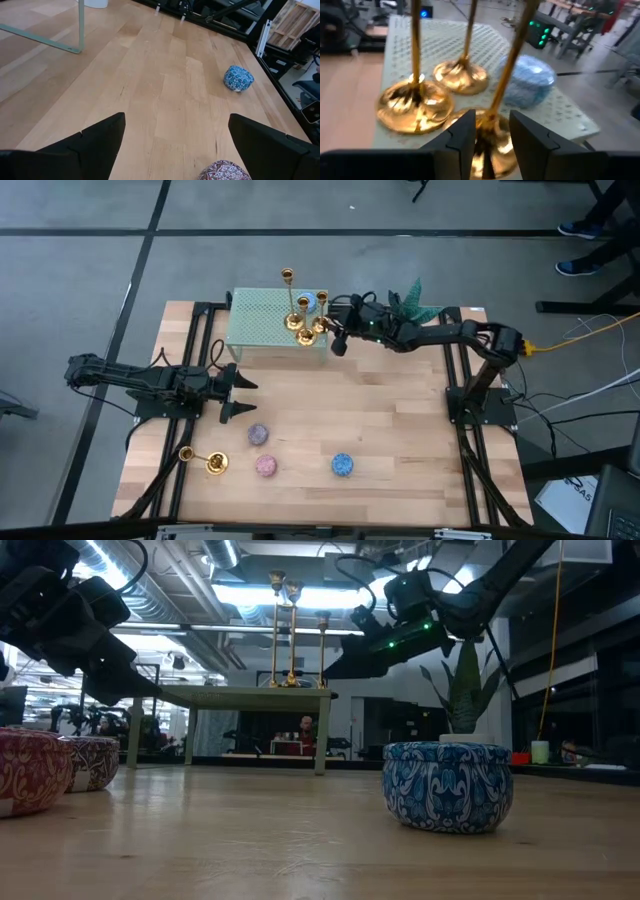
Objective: Pick & Place candle stick holders
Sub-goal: Adjust the gold candle holders on the shelf
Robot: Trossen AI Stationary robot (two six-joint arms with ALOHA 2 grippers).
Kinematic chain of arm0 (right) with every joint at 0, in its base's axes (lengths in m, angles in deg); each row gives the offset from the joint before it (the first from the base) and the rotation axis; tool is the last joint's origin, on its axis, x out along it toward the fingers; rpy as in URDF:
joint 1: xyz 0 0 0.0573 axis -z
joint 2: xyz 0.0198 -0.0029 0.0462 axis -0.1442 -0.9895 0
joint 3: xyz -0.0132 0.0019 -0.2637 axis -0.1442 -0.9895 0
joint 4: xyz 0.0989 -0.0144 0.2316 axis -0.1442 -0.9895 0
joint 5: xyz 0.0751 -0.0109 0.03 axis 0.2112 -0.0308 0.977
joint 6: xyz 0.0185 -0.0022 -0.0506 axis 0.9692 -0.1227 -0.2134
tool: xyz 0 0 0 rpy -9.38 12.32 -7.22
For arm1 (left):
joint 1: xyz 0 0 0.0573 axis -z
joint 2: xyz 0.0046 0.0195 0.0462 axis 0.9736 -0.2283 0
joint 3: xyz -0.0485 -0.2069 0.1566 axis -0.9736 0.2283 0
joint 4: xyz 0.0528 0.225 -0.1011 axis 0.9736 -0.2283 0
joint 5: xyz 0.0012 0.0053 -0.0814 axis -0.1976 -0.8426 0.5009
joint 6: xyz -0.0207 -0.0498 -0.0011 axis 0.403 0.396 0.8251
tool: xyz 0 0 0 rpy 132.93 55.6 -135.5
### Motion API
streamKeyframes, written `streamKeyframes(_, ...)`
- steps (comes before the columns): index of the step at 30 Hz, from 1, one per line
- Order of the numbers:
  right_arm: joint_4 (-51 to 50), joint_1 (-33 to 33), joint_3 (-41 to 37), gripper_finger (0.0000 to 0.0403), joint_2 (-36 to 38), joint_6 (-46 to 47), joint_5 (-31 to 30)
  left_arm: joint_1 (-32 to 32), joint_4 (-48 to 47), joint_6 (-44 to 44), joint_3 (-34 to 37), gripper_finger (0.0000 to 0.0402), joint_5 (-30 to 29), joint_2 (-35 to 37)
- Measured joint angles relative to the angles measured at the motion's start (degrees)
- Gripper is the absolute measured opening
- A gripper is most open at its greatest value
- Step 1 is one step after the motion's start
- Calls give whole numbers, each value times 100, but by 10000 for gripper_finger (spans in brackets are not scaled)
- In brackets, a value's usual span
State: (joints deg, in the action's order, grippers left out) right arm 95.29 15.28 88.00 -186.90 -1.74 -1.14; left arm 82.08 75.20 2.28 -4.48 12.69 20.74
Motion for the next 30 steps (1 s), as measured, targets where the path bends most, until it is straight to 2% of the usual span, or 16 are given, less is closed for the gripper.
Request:
streamKeyframes(12, 66, 6, 604, 111, -504, -110, 126, 1, 0, 0, 1, 353, -2, 0)
streamKeyframes(23, 95, 5, 1127, 14, -951, -75, 190, 0, 1, 0, -1, 353, -2, 0)
streamKeyframes(30, 27, 28, 1461, 21, -1165, -71, 343, 1, 0, 0, -1, 354, -2, 0)
